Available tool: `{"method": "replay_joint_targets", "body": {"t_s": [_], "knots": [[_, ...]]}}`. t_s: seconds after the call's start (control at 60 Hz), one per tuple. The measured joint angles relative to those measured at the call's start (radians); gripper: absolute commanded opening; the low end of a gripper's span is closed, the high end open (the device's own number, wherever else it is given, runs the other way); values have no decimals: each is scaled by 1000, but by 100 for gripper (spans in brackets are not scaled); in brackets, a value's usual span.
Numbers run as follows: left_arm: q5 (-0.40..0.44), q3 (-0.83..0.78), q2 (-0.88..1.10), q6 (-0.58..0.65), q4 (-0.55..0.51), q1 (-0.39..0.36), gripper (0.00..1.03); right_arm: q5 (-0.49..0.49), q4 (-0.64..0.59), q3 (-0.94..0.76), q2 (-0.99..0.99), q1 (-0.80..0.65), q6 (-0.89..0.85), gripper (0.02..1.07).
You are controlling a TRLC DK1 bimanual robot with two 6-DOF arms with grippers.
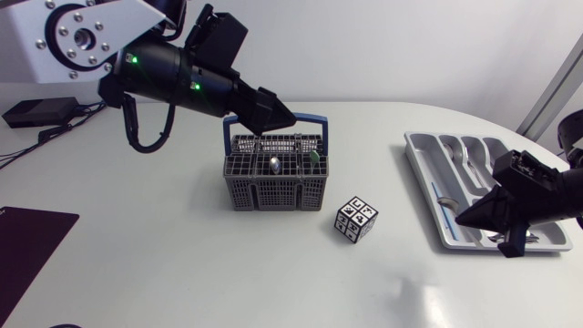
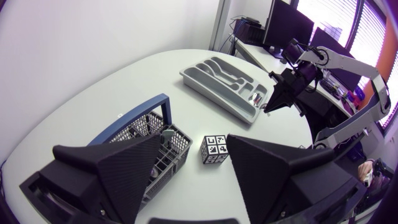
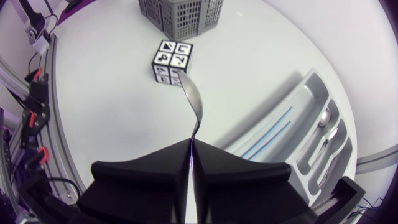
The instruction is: Transfer all utensils from the basket to the drawer tray.
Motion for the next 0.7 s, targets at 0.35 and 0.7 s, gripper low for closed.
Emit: {"method": "replay_joint_targets", "body": {"t_s": [0.35,0.7], "knots": [[-23,0,43,-40,3,27,75,195,299,-13,154,-238,-393,7],[-25,-2,86,-99,16,62,75,293,535,-42,306,-345,-584,7]]}}
